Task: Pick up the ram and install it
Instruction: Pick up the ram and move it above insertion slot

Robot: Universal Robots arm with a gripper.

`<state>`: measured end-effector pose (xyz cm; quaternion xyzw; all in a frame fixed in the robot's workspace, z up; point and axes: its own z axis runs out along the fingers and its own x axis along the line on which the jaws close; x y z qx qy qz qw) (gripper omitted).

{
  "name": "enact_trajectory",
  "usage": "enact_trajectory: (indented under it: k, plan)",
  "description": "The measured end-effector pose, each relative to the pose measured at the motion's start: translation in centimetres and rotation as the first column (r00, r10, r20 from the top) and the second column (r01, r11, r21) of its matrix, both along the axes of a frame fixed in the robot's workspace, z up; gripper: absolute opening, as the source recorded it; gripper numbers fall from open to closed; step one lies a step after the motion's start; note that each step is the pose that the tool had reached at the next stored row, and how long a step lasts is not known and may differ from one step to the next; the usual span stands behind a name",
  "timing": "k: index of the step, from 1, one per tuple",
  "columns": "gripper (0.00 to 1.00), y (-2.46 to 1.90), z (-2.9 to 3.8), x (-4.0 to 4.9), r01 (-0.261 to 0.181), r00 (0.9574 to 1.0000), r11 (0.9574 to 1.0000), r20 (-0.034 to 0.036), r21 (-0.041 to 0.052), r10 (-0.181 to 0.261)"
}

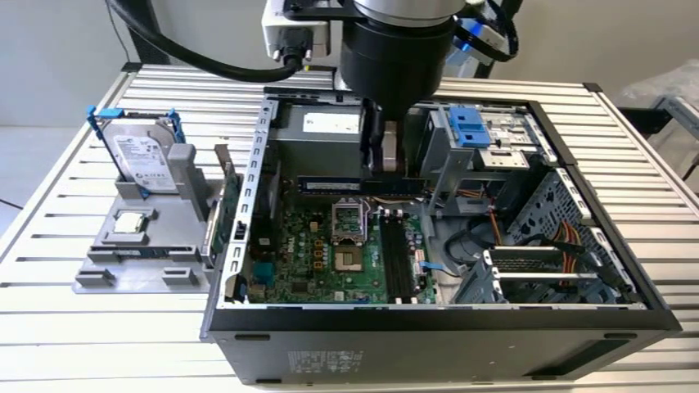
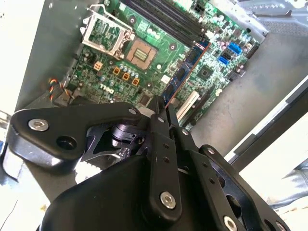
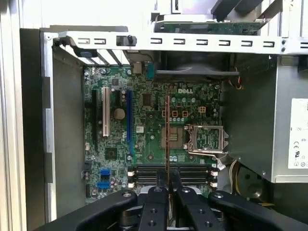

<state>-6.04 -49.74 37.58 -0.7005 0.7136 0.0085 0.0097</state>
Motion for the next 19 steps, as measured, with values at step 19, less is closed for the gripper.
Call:
enact_trajectory:
  k: [19]
  plan:
    - [0.0,-0.13,-0.01,4.98,0.006,1.0,1.0,-0.0006,0.0001,-0.006]
